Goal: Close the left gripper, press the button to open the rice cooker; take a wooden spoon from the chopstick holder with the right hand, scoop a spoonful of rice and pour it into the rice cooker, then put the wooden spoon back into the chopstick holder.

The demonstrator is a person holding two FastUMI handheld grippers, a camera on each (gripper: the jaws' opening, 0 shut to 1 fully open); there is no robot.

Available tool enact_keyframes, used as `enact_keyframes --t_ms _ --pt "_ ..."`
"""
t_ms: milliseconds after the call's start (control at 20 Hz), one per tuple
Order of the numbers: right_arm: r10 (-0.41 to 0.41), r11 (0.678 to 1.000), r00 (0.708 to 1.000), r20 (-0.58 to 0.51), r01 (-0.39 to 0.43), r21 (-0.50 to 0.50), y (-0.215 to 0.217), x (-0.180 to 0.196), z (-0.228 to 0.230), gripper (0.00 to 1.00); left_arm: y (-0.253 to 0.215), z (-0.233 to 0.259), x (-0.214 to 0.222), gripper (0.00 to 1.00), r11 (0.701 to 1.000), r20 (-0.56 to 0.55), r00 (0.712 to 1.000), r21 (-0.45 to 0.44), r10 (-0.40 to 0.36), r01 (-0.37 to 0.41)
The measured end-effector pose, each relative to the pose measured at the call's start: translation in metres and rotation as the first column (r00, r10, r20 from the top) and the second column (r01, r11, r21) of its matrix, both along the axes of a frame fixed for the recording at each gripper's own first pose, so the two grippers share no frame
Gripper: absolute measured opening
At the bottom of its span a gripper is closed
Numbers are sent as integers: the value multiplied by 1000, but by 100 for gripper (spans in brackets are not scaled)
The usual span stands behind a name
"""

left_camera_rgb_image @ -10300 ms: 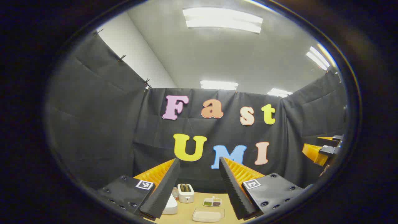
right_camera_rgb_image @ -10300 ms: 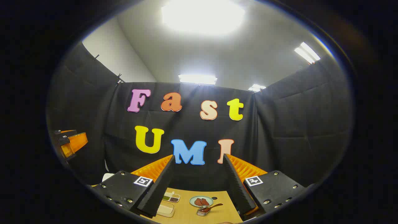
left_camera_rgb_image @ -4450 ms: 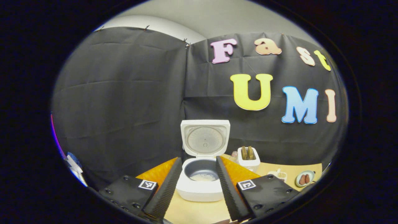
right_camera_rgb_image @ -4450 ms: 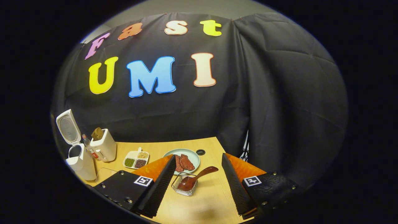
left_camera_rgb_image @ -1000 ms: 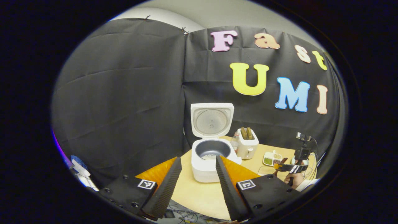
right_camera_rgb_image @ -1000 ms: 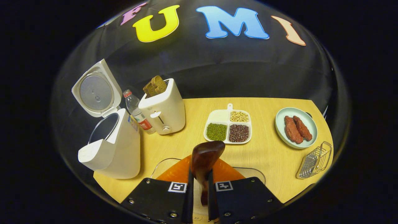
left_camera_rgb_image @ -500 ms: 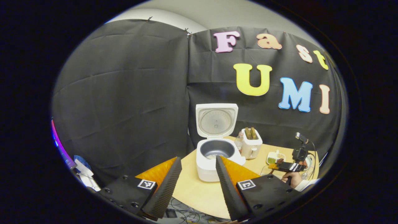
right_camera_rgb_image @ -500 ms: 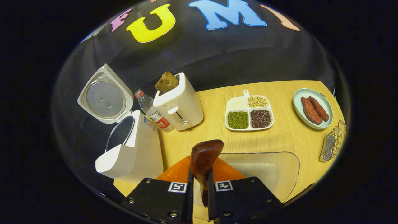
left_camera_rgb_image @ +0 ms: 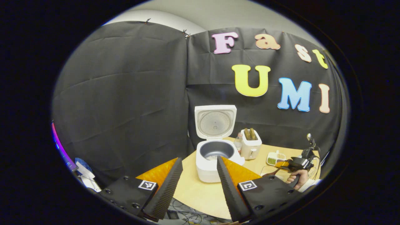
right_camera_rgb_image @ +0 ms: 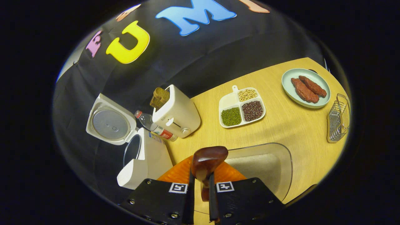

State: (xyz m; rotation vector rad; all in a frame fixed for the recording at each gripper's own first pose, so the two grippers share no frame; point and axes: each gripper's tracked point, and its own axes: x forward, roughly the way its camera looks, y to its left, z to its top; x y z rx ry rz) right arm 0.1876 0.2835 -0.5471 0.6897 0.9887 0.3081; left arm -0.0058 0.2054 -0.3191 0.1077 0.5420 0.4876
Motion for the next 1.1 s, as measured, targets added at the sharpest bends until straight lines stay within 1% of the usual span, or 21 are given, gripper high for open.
enact_keyframes --t_ms 50,100,150,200,250,400,450,500,600,700,850,950,1000,1100 --pt "-20 1000 1000 -1 20 23 -6 2 4 19 -2 0 2 81 1000 -2 1000 3 -6 6" --pt "-37 998 999 2 37 49 -10 3 9 19 -4 1 3 86 1000 -5 1000 7 -13 13" --pt "-49 996 999 6 48 72 -14 4 14 19 -6 2 5 86 1000 -4 1000 8 -19 19" --pt "-59 994 998 9 58 92 -17 3 19 19 -7 4 6 80 1000 -3 1000 8 -26 26" --pt "-71 991 997 10 70 113 -20 4 25 19 -9 5 8 80 999 -2 1000 8 -31 31" --pt "-104 980 994 15 100 174 -23 7 43 19 -12 4 11 75 999 -1 999 3 -40 40" --pt "-112 975 994 15 107 195 -22 8 50 19 -13 5 12 75 999 -1 999 1 -42 42" --pt "-119 969 993 11 113 221 -20 8 56 19 -14 6 11 81 999 0 999 2 -44 44" --pt "-133 950 991 1 127 285 -13 10 74 19 -12 9 10 80 999 3 999 12 -45 45" --pt "-143 925 990 -13 138 355 -4 13 92 19 -8 12 6 80 999 9 999 14 -36 36" --pt "-122 902 992 1 111 416 21 18 121 19 2 16 -2 79 1000 15 1000 15 -11 11" --pt "-98 886 995 21 78 457 48 22 145 19 11 20 -9 79 1000 23 1000 16 10 -10" --pt "-84 881 996 37 57 469 62 24 155 19 15 21 -13 79 1000 27 999 16 21 -22" --pt "-47 886 995 85 2 464 94 30 171 19 23 24 -20 80 999 37 998 17 45 -45"
